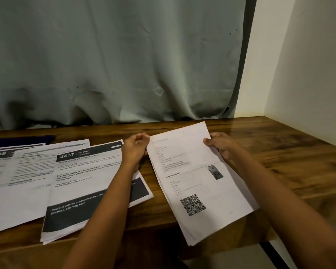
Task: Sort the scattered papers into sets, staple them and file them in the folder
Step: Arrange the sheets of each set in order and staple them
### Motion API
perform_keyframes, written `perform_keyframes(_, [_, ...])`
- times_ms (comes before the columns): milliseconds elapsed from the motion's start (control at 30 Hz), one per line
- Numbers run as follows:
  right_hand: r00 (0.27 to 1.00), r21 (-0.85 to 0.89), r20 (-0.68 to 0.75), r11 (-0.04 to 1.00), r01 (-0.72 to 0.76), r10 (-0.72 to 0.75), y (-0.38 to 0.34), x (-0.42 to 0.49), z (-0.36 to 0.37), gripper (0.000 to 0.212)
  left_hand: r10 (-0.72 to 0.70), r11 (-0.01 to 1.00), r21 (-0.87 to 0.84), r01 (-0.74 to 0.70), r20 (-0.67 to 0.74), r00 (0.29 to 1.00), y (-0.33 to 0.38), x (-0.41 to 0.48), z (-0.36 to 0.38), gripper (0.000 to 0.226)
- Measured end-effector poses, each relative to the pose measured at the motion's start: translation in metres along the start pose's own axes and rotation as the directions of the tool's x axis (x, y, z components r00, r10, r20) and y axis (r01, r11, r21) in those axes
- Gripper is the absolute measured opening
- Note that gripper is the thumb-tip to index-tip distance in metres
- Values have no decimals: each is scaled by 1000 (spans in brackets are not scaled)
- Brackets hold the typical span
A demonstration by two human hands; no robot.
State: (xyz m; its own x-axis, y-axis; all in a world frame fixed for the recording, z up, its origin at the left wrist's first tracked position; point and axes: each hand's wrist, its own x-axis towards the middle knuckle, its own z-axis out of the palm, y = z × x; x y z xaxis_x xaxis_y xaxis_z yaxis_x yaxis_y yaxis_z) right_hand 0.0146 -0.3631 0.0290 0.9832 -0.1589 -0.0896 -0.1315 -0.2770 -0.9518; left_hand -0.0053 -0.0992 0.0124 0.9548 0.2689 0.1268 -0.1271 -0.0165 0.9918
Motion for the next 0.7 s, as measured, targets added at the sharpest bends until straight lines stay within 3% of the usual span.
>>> perform_keyframes(67, [997, 68, -56, 996, 50, -46, -10, -4, 0, 20, -68, 990, -112, 85, 150, 986, 10, -7, 4, 31])
perform_keyframes(167, [980, 142, -148, 978, 151, -130, -29, -11, -4, 27, -27, 980, -173, 93, 350, 936, 26, -15, 11, 37])
perform_keyframes(367, [882, 172, -301, 889, 425, -363, -74, -41, -15, 25, 221, 972, -131, -197, 205, 954, 77, -9, 25, 20])
perform_keyframes(533, [765, 218, -390, 756, 617, -513, -103, -64, -15, 19, 498, 867, -7, -498, 56, 865, 120, -8, 25, 15])
perform_keyframes(700, [712, 198, -409, 706, 680, -570, -99, -64, -11, 25, 576, 816, 12, -578, 73, 814, 115, -19, 18, 21])
